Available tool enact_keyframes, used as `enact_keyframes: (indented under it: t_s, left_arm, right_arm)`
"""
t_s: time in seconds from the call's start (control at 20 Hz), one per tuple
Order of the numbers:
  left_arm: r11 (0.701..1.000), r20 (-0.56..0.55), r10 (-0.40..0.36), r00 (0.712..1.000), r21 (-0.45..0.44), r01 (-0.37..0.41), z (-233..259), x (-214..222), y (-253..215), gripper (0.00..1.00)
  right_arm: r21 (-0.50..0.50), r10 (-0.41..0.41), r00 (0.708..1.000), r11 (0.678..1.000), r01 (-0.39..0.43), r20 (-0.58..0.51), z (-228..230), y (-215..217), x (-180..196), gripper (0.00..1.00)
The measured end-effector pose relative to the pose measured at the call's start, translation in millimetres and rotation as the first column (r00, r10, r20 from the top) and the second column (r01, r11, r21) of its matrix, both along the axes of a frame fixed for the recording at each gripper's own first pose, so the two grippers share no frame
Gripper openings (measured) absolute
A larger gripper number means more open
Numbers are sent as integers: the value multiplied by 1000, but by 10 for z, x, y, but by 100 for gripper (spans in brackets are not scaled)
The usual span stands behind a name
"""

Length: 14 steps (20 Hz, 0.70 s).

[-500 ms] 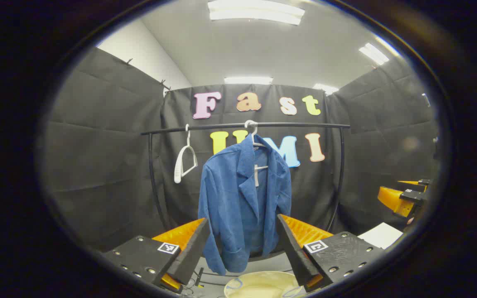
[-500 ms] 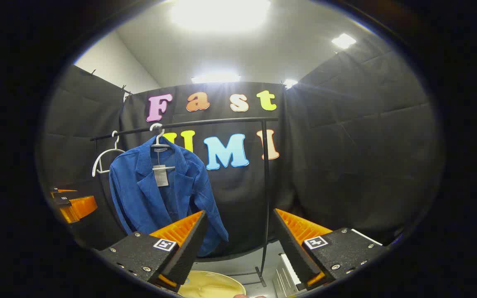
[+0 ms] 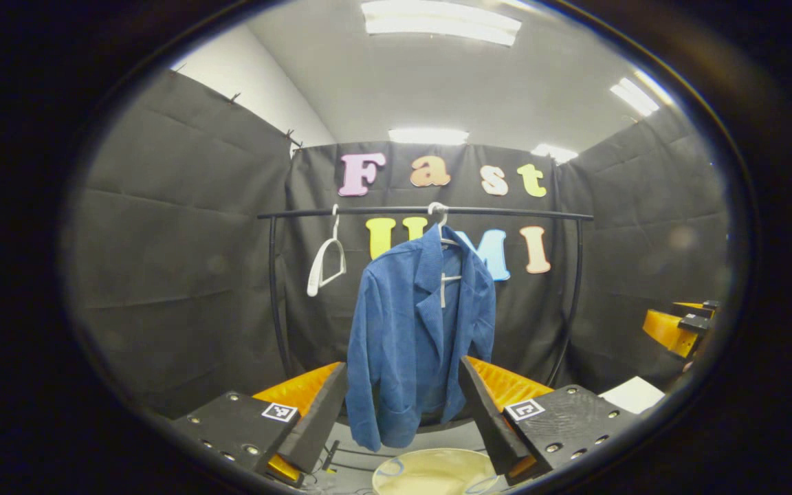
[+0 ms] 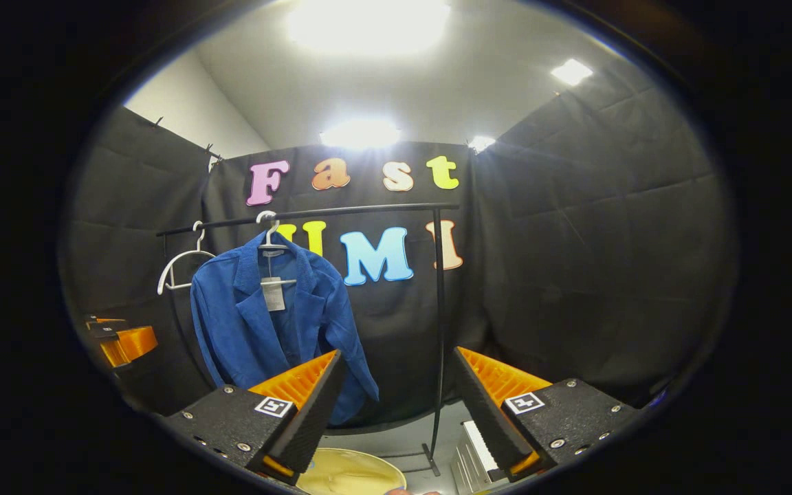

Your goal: Grasp the clothes on the hanger with both hands and then place them into the laundry hamper below.

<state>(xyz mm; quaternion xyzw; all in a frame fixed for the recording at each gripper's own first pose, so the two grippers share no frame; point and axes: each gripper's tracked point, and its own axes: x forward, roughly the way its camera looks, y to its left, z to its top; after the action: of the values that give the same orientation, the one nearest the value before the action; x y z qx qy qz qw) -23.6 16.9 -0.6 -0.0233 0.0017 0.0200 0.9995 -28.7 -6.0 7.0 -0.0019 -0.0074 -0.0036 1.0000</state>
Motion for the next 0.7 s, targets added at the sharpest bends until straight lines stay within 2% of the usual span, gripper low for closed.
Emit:
enact_keyframes:
  t_s: [0.15, 0.45, 0.7]
  left_arm:
    - [1000, 2, -7, 1000, -23, 7, -26, -77, -1, 99]
    - [998, -28, 32, 999, -47, -33, -177, -179, 94, 99]
    - [993, -65, 70, 995, -88, -75, -297, -307, 184, 99]
  right_arm:
    - [12, -13, 1000, 1000, 13, 10, 17, -46, -96, 96]
    - [28, -30, 999, 999, 31, -20, -96, -136, -149, 96]
    - [37, 33, 997, 999, -30, -65, -115, 118, 15, 96]
